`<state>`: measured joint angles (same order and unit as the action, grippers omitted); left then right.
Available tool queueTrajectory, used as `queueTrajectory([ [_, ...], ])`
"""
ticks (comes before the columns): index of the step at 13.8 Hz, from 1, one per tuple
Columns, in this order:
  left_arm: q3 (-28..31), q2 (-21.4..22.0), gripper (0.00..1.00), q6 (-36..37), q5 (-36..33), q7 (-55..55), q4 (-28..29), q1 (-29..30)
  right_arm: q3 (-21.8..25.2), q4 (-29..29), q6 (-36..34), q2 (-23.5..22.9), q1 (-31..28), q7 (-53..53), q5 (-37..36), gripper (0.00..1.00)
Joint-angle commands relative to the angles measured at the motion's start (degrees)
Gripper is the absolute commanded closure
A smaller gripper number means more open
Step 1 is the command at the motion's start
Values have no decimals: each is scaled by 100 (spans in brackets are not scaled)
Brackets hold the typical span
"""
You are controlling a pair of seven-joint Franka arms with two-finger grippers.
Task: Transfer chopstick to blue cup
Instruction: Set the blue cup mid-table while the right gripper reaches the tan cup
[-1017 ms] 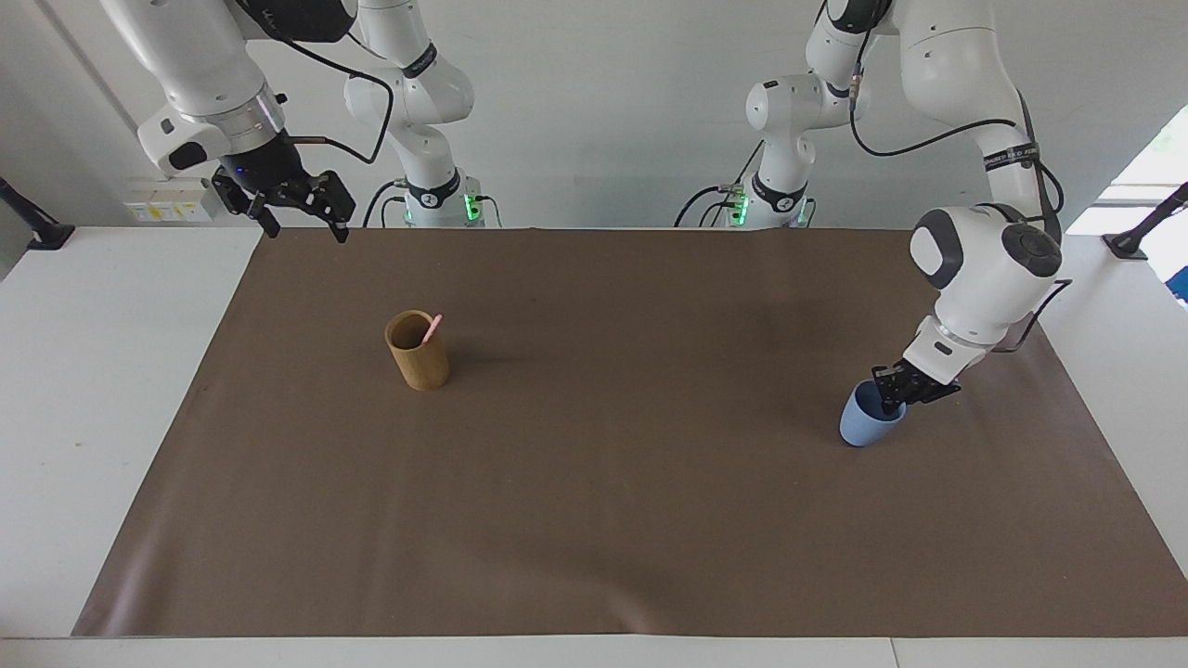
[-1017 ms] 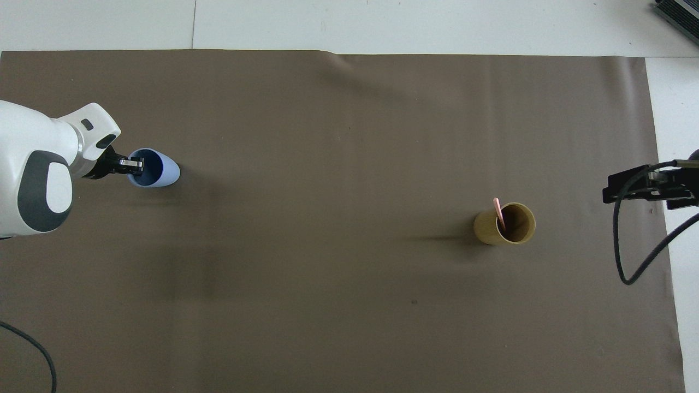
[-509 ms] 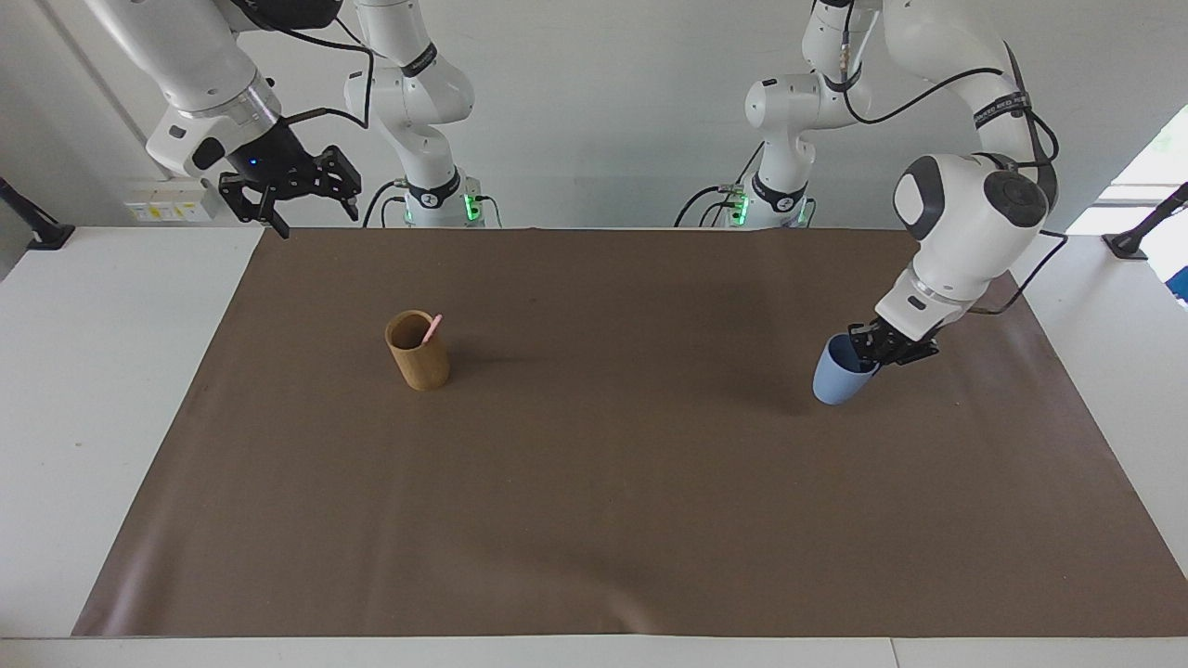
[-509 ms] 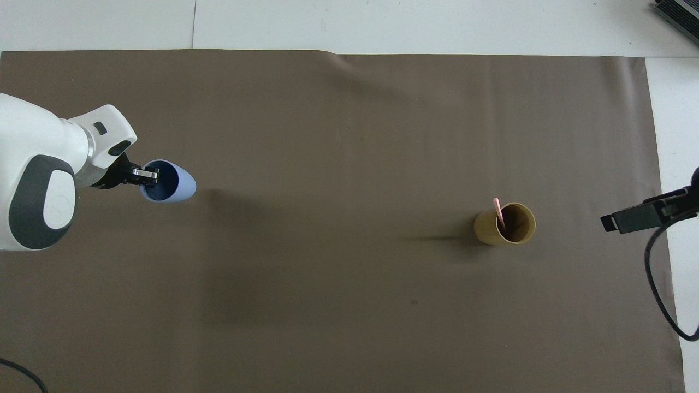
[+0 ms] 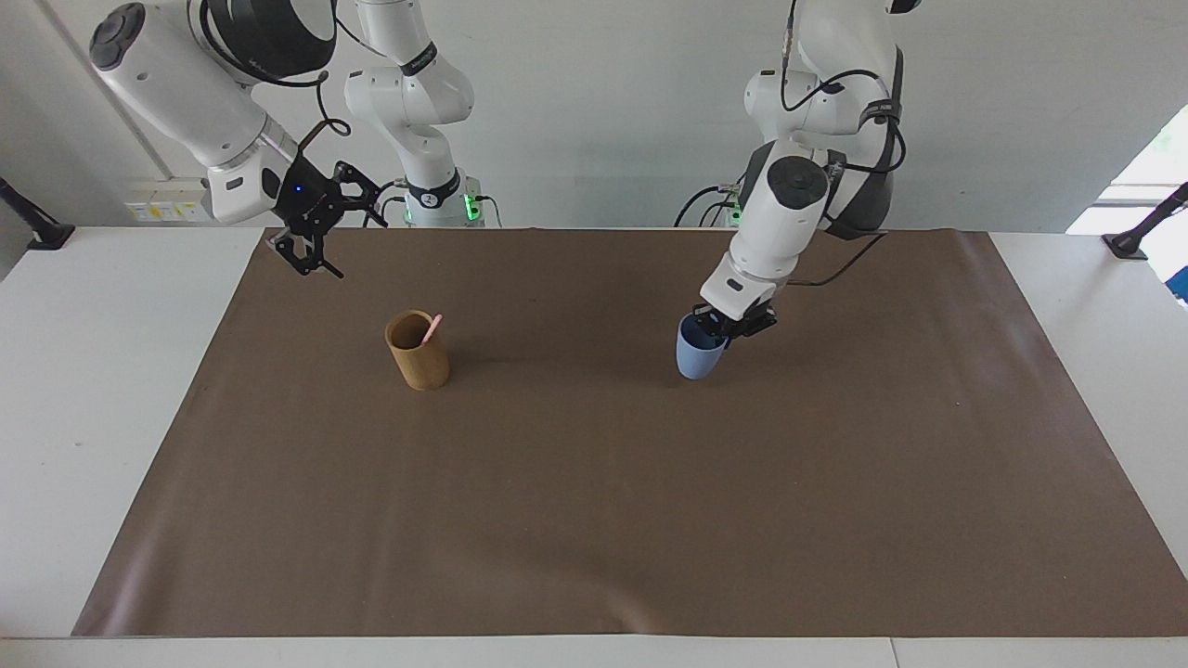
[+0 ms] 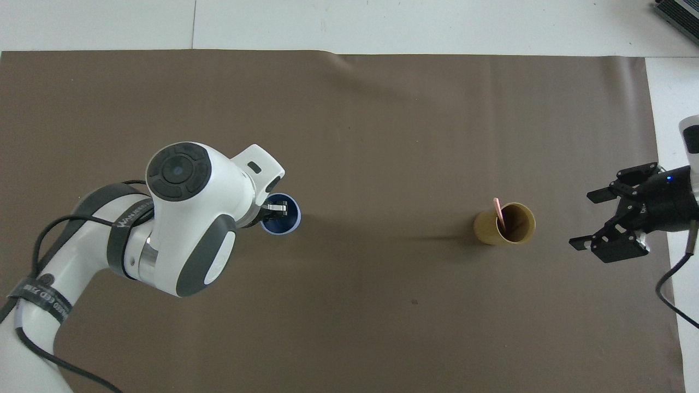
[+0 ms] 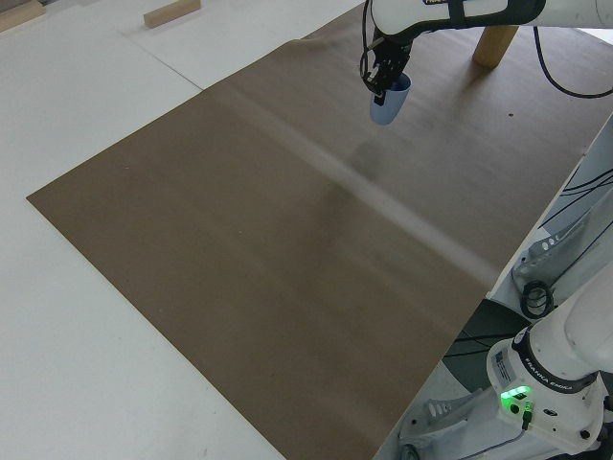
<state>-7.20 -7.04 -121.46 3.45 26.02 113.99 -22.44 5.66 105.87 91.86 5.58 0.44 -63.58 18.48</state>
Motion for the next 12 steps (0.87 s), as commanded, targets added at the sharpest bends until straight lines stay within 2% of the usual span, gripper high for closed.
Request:
queueTrajectory([
  [1,122,1,100,-509,42,647,290,-540,-21,538,209,136,-44,-1136,331,0],
  [3,122,-96,100,-580,41,1027,290,-857,-21,758,236,101,-114,-1612,638,0],
  [6,114,-192,100,-720,42,1195,282,-1051,-21,865,499,-284,-193,-2674,894,0],
  [9,114,-333,100,-1019,42,1265,247,-1113,-21,987,630,-356,-141,-3204,1147,0],
  [10,105,-325,78,-993,42,1256,255,-1122,-21,1014,770,-356,-97,-3309,1210,0],
  [11,105,-325,45,-976,50,1256,264,-1131,-21,1023,859,-364,-88,-3328,1263,0],
  [12,114,-333,22,-976,50,1248,221,-1122,-21,1023,929,-365,-88,-3389,1359,0],
])
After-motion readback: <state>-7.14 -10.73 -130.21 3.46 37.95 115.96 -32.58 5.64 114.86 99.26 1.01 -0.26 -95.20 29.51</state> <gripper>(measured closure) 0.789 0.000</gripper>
